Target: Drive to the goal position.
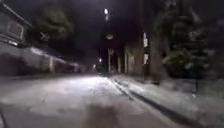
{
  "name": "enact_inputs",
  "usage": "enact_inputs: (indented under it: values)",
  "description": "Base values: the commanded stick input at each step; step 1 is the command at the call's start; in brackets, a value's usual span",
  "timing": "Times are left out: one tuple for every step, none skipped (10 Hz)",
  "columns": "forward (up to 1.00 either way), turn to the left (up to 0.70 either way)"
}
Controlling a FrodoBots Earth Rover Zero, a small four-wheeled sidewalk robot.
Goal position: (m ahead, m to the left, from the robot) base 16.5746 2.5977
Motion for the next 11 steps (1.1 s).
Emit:
enact_inputs:
  values:
    - [0.7,0.0]
    - [0.7,0.0]
    - [0.7,0.0]
    - [0.7,0.0]
    - [0.7,0.0]
    - [0.7,0.0]
    - [0.7,0.0]
    - [0.7,0.0]
    - [0.7,0.0]
    - [0.7,0.0]
    - [0.7,0.0]
